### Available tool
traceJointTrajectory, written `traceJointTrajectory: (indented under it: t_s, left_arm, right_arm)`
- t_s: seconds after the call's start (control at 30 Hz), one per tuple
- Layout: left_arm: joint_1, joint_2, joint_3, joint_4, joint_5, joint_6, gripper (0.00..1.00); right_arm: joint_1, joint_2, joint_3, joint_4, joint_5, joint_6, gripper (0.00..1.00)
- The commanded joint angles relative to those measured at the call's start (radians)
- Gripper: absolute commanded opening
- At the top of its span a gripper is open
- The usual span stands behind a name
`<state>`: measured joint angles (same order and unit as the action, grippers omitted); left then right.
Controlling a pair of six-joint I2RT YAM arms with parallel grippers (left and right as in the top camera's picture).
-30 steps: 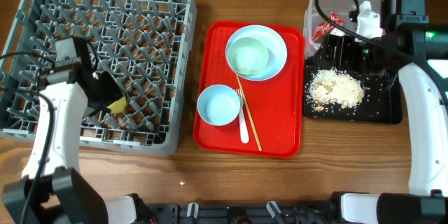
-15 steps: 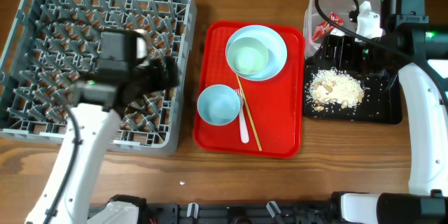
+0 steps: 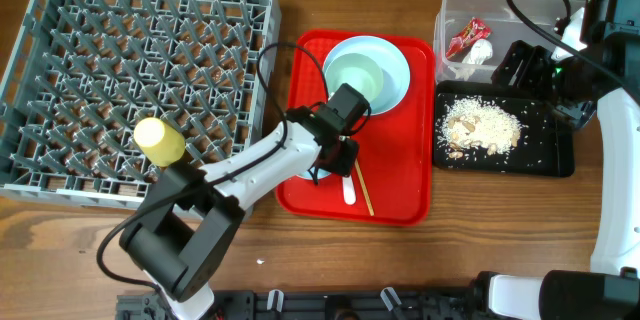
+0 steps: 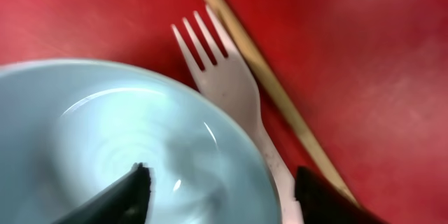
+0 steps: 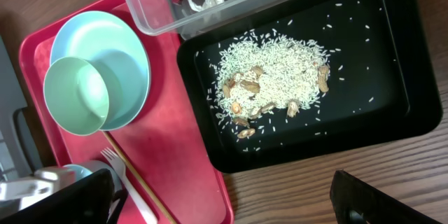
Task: Sort waste into correct bins and load items into the dishwasher rack
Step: 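Carry the light-blue bowl into the dish rack with the left gripper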
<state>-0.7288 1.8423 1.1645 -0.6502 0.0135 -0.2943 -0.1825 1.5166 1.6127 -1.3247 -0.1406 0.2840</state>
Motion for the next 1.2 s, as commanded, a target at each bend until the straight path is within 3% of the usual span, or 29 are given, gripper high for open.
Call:
traceJointTrajectory:
  t_s: [0.0, 0.03, 0.1, 0.2, 0.27, 0.53, 0.63, 0.7, 0.8, 0.83, 0.87, 0.97, 1.07, 1.17]
  left_arm:
    - [-0.006, 0.013, 0.006, 0.005, -0.016, -0.002, 0.45]
    - [-0.007, 0.014, 0.006, 0.009, -0.015, -0.002, 0.36]
    - [-0.009, 0.027, 0.006, 0.012, -0.015, -0.002, 0.35]
    - [-0.016, 0.040, 0.006, 0.012, -0.015, -0.005, 0.22]
    - [-0.016, 0.039, 0.007, 0.011, -0.015, -0.005, 0.06]
    - [0.017, -0.183, 0.170, -0.076, -0.010, 0.022, 0.04]
    - [0.154, -0.298, 0.211, -0.073, 0.036, 0.067, 0.04]
    - [0.301, -0.348, 0.211, -0.068, 0.206, 0.141, 0.04]
    - [0.594, -0.346, 0.211, -0.062, 0.604, 0.263, 0.04]
    - [0.733, -0.317, 0.211, -0.037, 0.798, 0.295, 0.04]
    - [0.782, -0.300, 0.211, -0.022, 0.862, 0.295, 0.04]
    - [0.982, -0.152, 0.211, 0.092, 1.234, 0.283, 0.04]
    - [1.060, -0.006, 0.211, 0.132, 1.404, 0.283, 0.04]
    - [1.117, 0.115, 0.211, 0.137, 1.476, 0.283, 0.04]
  right_arm:
    - [0.000, -0.002, 0.016, -0.005, 0.010, 0.004, 1.00]
    - [0.000, -0.002, 0.016, -0.005, 0.010, 0.004, 1.00]
    - [0.000, -0.002, 0.016, -0.005, 0.010, 0.004, 1.00]
    - [0.000, -0.002, 0.016, -0.008, 0.011, 0.004, 1.00]
    - [0.000, -0.002, 0.016, -0.008, 0.011, 0.003, 1.00]
    - [0.000, -0.002, 0.016, -0.008, 0.014, 0.003, 1.00]
    - [0.000, -0.002, 0.016, -0.008, 0.014, 0.003, 1.00]
    - [0.000, -0.002, 0.016, -0.008, 0.014, 0.003, 1.00]
    - [0.000, -0.002, 0.016, -0.008, 0.014, 0.004, 1.00]
    - [0.000, -0.002, 0.016, -0.008, 0.014, 0.003, 1.00]
    - [0.000, -0.002, 0.016, -0.008, 0.014, 0.003, 1.00]
    - [0.000, -0.002, 0.016, -0.009, 0.014, 0.003, 1.00]
    - [0.000, -0.002, 0.016, -0.012, 0.014, -0.006, 1.00]
    - [0.000, -0.002, 0.016, -0.015, 0.014, -0.023, 1.00]
